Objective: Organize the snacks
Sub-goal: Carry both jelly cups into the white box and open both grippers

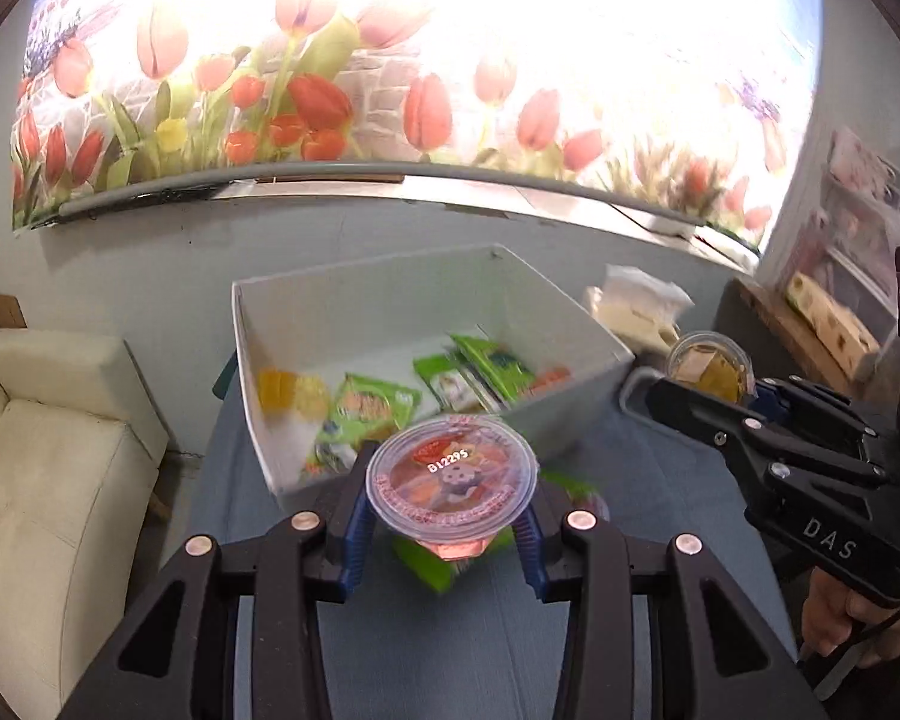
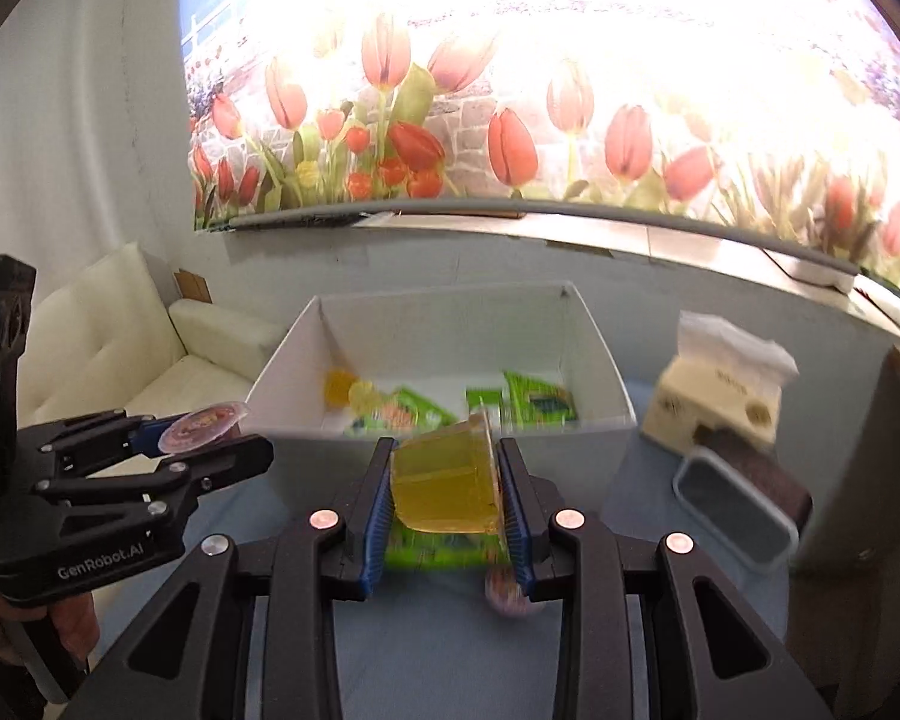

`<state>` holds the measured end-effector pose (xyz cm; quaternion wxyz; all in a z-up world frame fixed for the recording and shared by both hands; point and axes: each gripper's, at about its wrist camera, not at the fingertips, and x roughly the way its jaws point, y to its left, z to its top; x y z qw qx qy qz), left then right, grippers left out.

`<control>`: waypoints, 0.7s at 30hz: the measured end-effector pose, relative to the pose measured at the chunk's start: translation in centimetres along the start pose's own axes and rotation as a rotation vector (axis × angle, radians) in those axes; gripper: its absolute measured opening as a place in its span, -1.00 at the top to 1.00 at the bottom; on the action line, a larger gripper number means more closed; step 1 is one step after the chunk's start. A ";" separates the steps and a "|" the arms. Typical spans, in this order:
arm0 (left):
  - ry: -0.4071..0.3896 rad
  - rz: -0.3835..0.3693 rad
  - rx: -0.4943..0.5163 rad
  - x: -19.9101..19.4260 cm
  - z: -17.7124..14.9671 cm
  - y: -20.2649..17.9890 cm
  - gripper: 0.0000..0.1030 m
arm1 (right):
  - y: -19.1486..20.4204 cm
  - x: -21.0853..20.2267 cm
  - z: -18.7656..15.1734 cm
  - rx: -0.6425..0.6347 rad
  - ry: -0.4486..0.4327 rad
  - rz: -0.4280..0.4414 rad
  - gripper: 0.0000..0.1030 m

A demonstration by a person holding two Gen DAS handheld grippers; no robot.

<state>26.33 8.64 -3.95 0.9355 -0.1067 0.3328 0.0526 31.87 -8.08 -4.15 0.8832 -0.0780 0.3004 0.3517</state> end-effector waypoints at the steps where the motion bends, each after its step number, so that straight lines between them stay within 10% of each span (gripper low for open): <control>1: 0.004 -0.001 -0.006 0.8 1.2 0.5 0.15 | -0.2 1.1 1.5 -0.008 0.001 0.002 0.32; 14: 0.096 0.024 0.051 9.7 7.2 4.1 0.10 | -2.3 11.8 7.6 0.055 0.124 0.003 0.32; 16: 0.117 0.030 0.050 10.5 6.8 4.4 -0.57 | -2.3 12.5 7.5 0.049 0.135 0.006 0.25; 18: 0.141 0.057 0.027 10.8 6.2 4.9 -1.00 | -2.3 12.9 7.5 0.044 0.148 0.007 -0.71; 21: 0.132 0.078 0.013 10.8 5.6 5.5 -1.00 | -2.8 11.9 7.6 0.081 0.081 0.011 -0.87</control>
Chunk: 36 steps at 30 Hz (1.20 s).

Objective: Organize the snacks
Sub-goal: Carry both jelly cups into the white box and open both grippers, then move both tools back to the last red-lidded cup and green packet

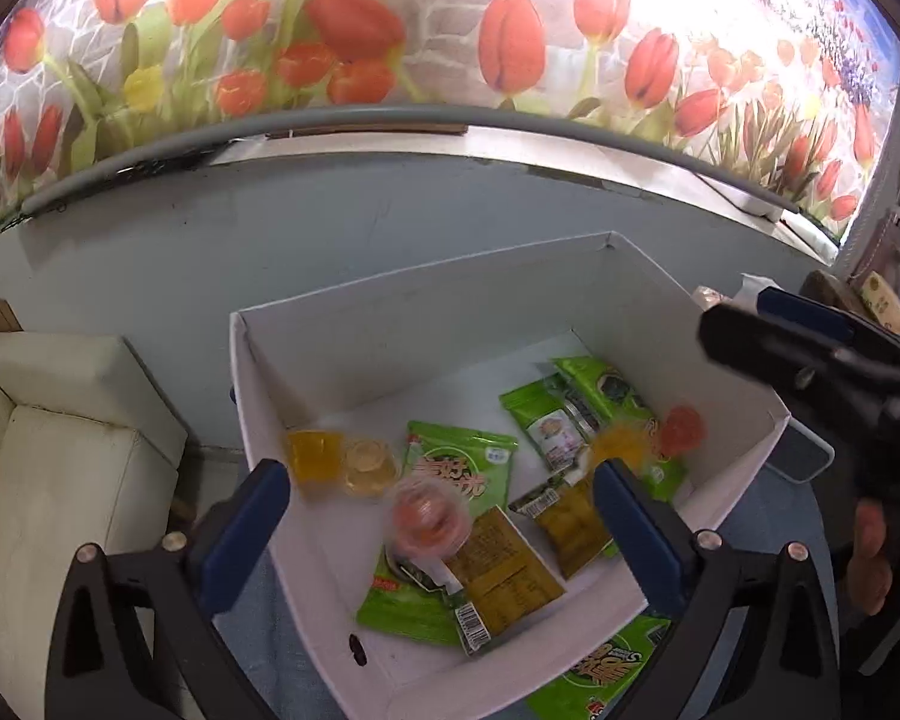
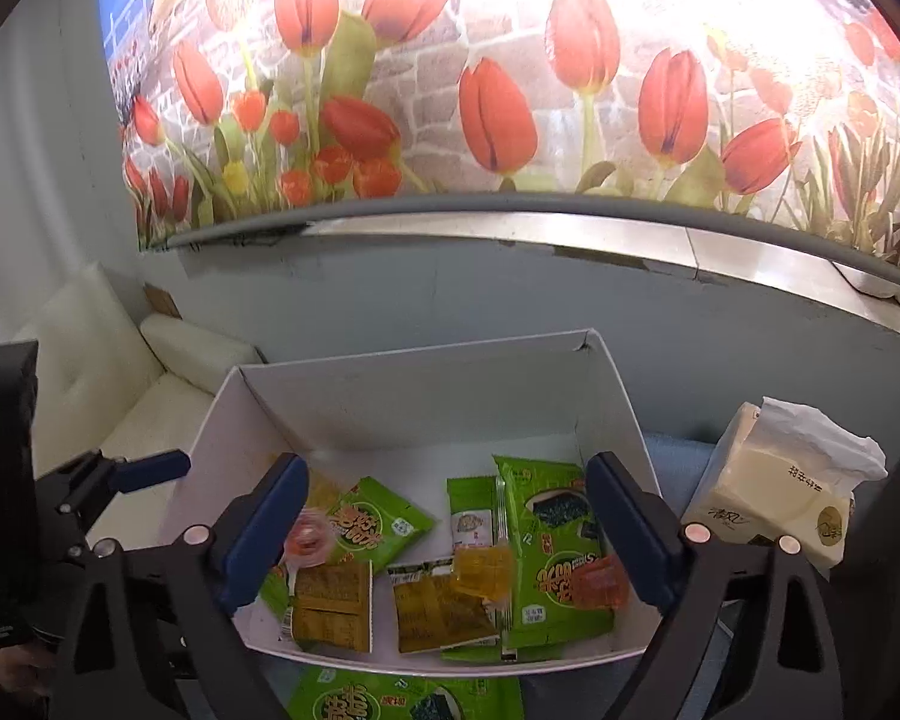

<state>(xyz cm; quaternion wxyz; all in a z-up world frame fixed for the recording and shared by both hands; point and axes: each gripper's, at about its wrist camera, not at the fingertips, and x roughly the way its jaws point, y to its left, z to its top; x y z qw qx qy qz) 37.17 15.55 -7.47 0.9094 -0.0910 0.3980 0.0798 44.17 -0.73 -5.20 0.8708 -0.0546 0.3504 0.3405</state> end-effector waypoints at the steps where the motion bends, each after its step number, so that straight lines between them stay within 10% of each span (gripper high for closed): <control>1: -0.007 0.000 -0.004 -0.1 -0.1 0.1 -1.00 | -0.3 -0.2 0.1 0.021 -0.002 0.006 -0.88; 13: -0.071 -0.012 -0.001 -3.4 -0.3 -0.5 -1.00 | -1.6 -3.6 -1.2 0.064 -0.057 0.016 -1.00; 20: -0.140 -0.096 -0.007 -8.4 -4.7 -1.3 -1.00 | -3.0 -10.3 -9.2 0.083 -0.134 0.042 -1.00; 28: -0.112 -0.153 -0.001 -11.4 -13.8 -4.1 -1.00 | -3.1 -8.5 -20.5 -0.028 0.085 -0.036 -1.00; 36: -0.065 -0.162 0.048 -12.7 -19.0 -6.3 -1.00 | -3.4 -2.9 -19.8 -0.020 0.162 -0.047 -1.00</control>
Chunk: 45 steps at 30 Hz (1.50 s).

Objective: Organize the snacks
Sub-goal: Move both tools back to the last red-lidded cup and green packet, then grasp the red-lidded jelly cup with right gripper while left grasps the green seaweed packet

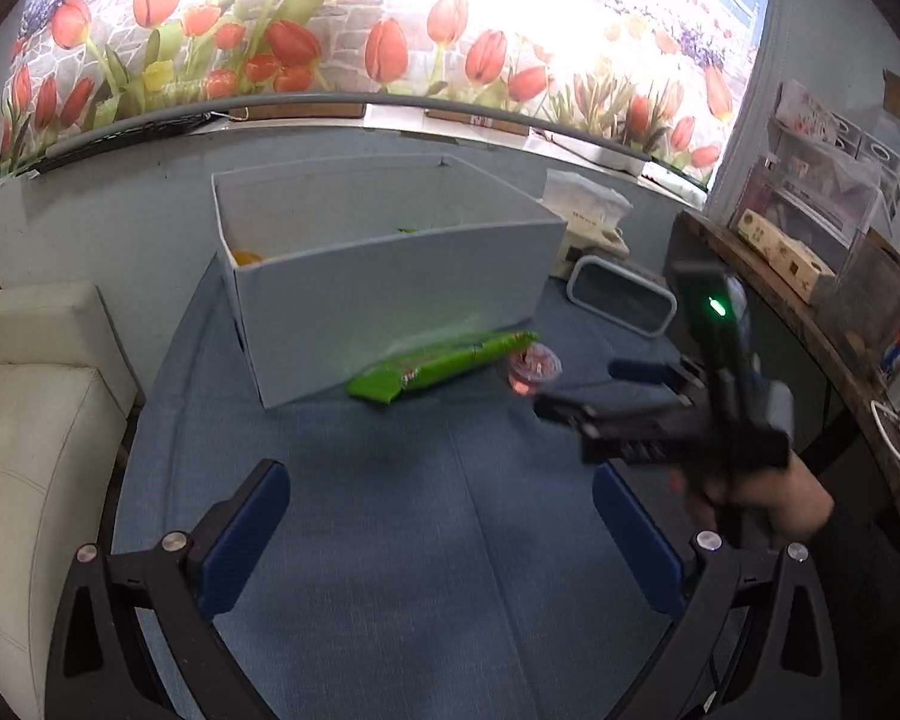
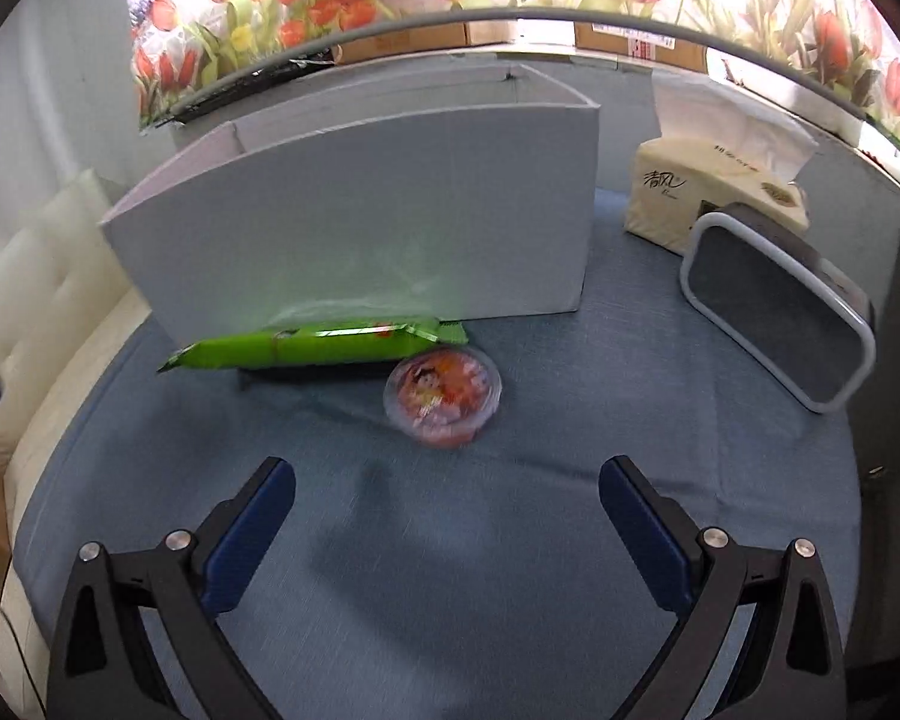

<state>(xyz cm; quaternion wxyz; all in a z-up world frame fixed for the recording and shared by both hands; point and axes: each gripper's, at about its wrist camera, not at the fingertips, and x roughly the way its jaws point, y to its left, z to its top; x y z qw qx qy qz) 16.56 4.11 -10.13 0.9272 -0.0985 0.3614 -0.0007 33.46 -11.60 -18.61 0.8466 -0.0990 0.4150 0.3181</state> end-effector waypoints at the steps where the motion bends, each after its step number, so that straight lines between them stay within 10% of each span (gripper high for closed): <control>1: 0.005 -0.001 -0.005 0.0 -0.2 0.1 -1.00 | -0.1 0.7 0.4 0.003 0.009 -0.002 -1.00; 10: 0.031 0.000 -0.048 0.3 -1.2 2.1 -1.00 | -0.2 3.9 1.9 0.008 0.043 -0.018 -0.58; 14: 0.018 0.014 -0.042 0.2 -1.0 2.4 -1.00 | -0.3 4.3 2.3 0.003 0.042 -0.027 0.02; 29: 0.037 0.005 0.031 2.6 0.0 0.5 -1.00 | -1.3 -0.7 -1.5 0.028 0.015 -0.028 0.02; 45: 0.253 -0.148 0.353 16.1 5.9 -3.0 -1.00 | -2.0 -11.7 -9.4 0.077 -0.091 0.034 0.02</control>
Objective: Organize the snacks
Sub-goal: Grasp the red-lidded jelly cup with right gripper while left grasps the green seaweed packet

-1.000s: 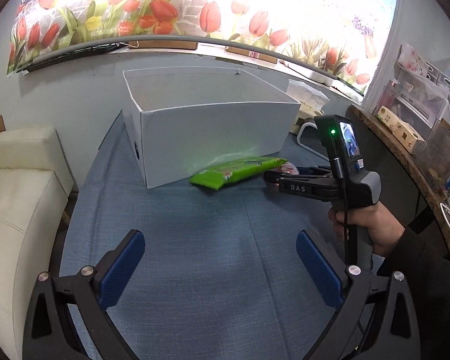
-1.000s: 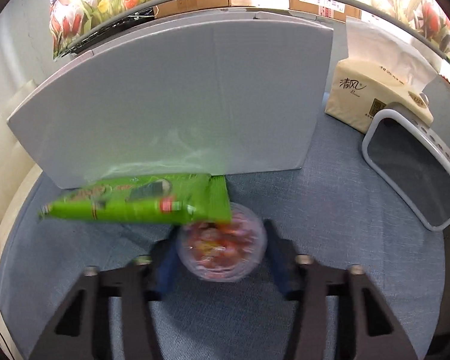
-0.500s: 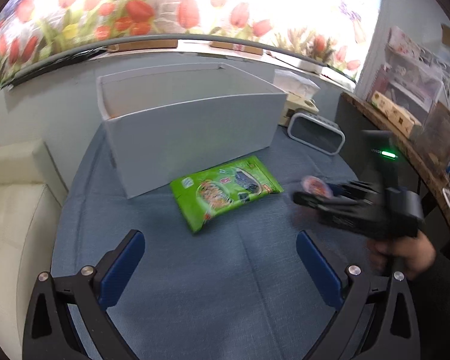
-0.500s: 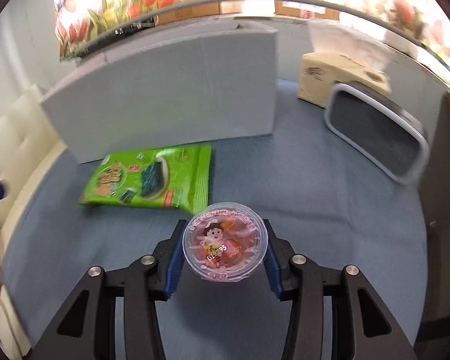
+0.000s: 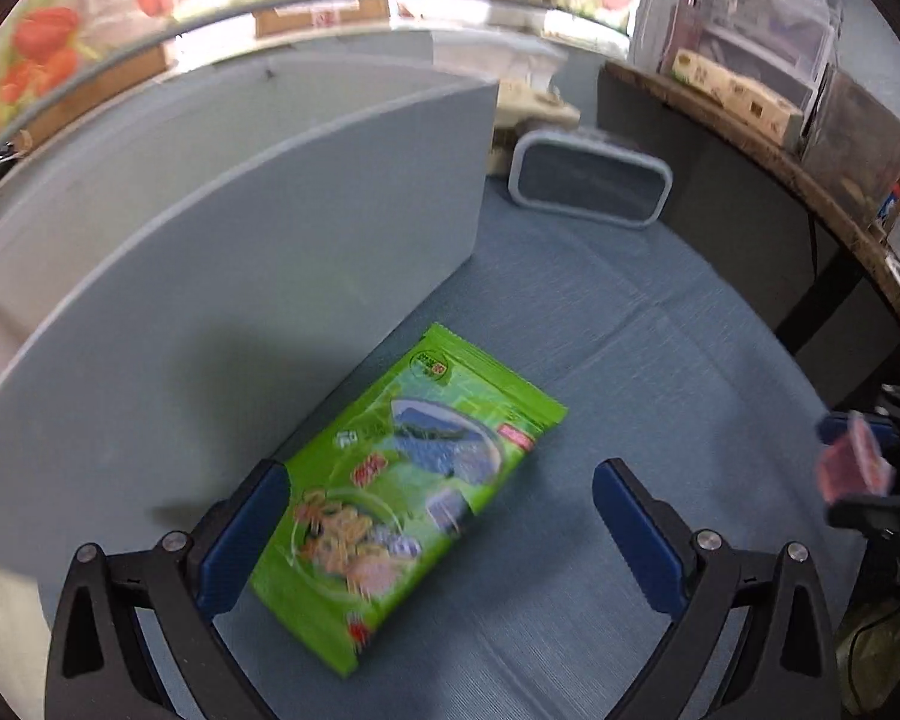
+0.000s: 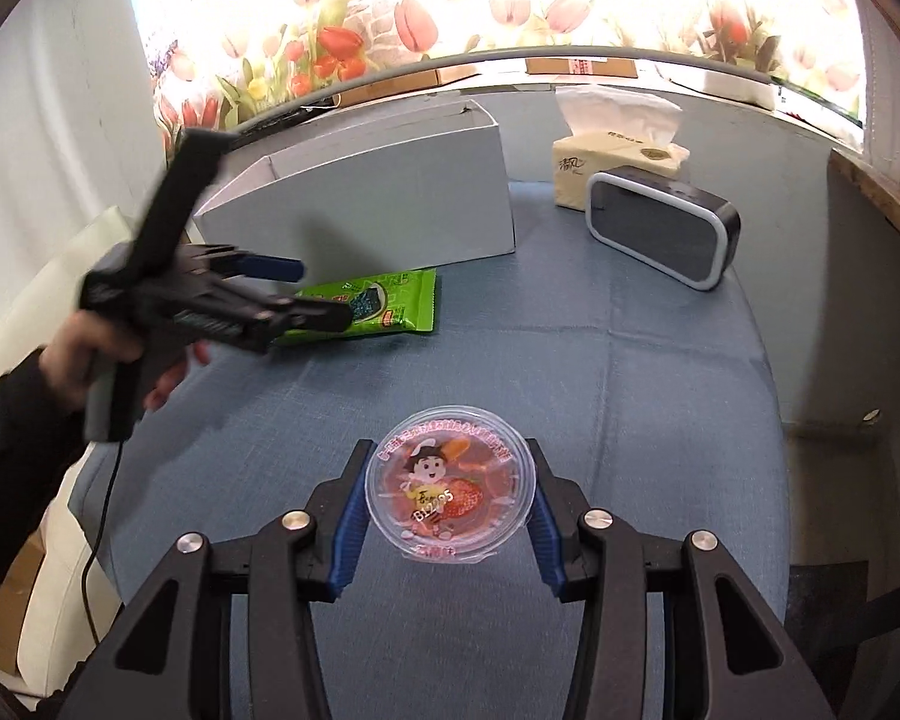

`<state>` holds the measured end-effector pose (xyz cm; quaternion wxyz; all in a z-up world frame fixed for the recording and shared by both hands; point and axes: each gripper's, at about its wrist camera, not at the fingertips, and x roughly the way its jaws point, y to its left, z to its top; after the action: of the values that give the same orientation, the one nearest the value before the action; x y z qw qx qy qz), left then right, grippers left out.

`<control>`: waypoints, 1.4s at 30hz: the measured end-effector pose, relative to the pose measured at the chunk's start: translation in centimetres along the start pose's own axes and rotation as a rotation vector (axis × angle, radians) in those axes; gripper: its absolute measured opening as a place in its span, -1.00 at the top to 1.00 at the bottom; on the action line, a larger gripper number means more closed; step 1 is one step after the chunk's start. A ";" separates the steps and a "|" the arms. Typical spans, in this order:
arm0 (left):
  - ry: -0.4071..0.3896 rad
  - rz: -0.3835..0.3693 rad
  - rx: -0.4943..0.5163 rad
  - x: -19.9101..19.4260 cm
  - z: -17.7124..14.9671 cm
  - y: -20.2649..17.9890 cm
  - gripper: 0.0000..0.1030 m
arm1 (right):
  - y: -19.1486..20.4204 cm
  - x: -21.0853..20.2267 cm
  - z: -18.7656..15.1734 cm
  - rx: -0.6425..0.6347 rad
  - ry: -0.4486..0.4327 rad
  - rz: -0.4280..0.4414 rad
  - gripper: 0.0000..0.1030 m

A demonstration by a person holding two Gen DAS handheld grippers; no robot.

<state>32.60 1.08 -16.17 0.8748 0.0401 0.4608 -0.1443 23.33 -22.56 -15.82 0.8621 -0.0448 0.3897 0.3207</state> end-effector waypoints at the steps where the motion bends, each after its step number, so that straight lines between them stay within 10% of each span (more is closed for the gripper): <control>1: 0.011 -0.005 0.013 0.4 0.3 0.1 -1.00 | -0.1 0.0 0.0 0.002 0.000 0.000 0.02; 10: 0.121 -0.034 0.140 3.5 1.2 -0.8 -1.00 | 0.1 -0.1 -0.6 0.003 0.011 0.022 0.02; 23: 0.077 0.079 0.149 4.7 0.7 -1.5 -0.94 | 0.6 -0.3 -1.1 -0.007 0.021 0.010 0.02; 26: 0.063 0.104 0.109 4.3 0.7 -0.9 -0.73 | 0.7 -0.6 -1.2 -0.004 0.017 0.016 0.02; 31: 0.047 0.140 0.144 3.0 0.1 -1.5 0.32 | 0.7 -0.6 -1.5 0.010 0.014 0.024 0.02; 42: -0.010 0.136 0.061 -0.5 -1.1 -2.3 0.60 | 1.1 -1.4 -1.7 0.016 -0.001 0.041 0.02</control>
<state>30.84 -0.81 -16.23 0.8833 0.0972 0.4478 -0.0988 20.89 -23.02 -15.82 0.8558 -0.0296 0.3929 0.3353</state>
